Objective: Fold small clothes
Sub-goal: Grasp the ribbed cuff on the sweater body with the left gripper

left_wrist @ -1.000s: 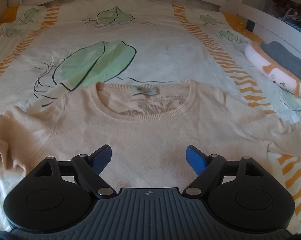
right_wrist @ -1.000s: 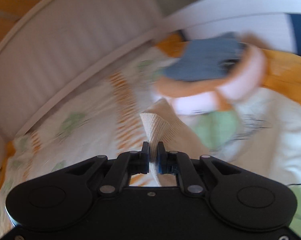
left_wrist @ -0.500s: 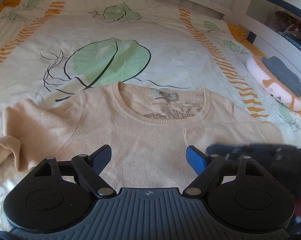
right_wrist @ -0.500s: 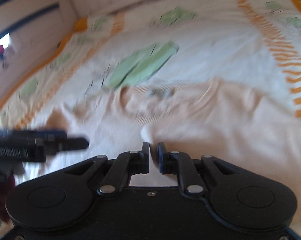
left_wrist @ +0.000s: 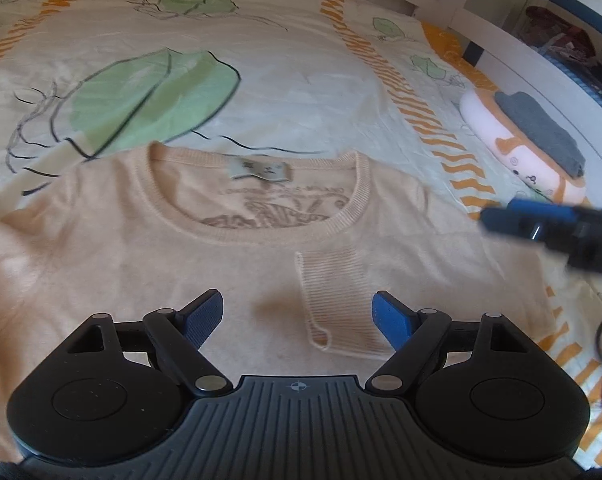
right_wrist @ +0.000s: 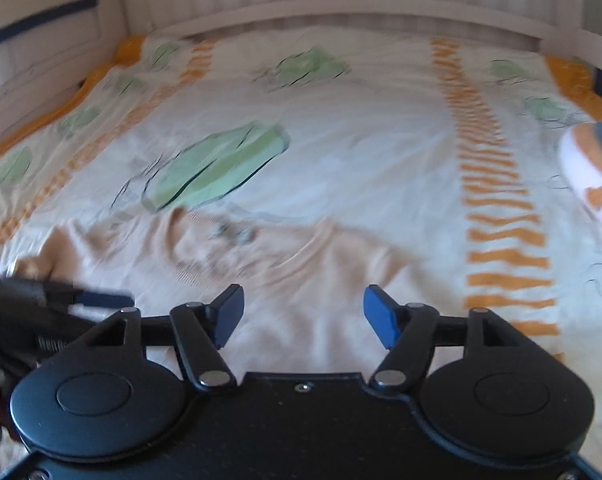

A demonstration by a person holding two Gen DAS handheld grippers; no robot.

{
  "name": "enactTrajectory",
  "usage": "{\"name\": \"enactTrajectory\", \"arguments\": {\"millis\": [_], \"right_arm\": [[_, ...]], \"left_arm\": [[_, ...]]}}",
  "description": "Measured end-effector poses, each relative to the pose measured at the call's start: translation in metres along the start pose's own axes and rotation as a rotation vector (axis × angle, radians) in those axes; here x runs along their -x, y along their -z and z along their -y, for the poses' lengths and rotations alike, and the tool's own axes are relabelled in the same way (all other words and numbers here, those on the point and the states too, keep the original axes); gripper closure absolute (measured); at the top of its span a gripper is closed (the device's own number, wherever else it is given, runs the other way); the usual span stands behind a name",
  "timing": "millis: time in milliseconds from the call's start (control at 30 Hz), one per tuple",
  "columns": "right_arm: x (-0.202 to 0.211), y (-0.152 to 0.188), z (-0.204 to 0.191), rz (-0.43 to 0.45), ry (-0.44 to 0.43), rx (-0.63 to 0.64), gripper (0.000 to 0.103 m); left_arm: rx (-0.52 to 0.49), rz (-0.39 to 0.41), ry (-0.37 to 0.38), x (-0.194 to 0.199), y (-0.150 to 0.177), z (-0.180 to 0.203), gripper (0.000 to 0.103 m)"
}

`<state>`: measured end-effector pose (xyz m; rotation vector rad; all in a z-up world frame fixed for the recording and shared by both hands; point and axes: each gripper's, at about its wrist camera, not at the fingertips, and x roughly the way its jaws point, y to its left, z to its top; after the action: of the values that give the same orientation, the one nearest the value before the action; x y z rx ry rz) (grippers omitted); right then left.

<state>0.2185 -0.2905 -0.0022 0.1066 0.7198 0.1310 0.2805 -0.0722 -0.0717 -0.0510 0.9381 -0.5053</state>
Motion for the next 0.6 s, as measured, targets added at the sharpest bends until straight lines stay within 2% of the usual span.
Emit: {"name": "enactTrajectory", "arguments": {"millis": [133,233,433,467,500,533,600], "right_arm": [[0.009,-0.012,0.035,0.09,0.02,-0.134,0.028],[0.011,-0.011,0.055,0.136,0.064,-0.163,0.028],[0.004,-0.014,0.091,0.134,0.084,-0.238,0.028],[0.004,-0.016,0.094,0.136,0.082,-0.249,0.026],[0.004,-0.017,0.096,0.138,0.084,-0.253,0.024],[0.004,-0.018,0.098,0.14,0.085,-0.253,0.023],[0.003,-0.017,0.101,0.135,0.09,-0.259,0.023]], "left_arm": [[-0.025,-0.026,0.006,-0.018,0.002,0.013,0.022],[-0.04,-0.04,0.0,-0.03,0.004,0.02,0.022],[-0.06,-0.016,-0.009,-0.037,0.004,0.029,0.022],[-0.056,-0.011,-0.014,-0.038,0.003,0.031,0.028],[-0.053,-0.001,-0.022,-0.037,0.002,0.032,0.04],[-0.048,0.009,-0.034,-0.037,0.001,0.033,0.046],[-0.029,0.017,-0.05,-0.036,-0.001,0.033,0.063]]}}
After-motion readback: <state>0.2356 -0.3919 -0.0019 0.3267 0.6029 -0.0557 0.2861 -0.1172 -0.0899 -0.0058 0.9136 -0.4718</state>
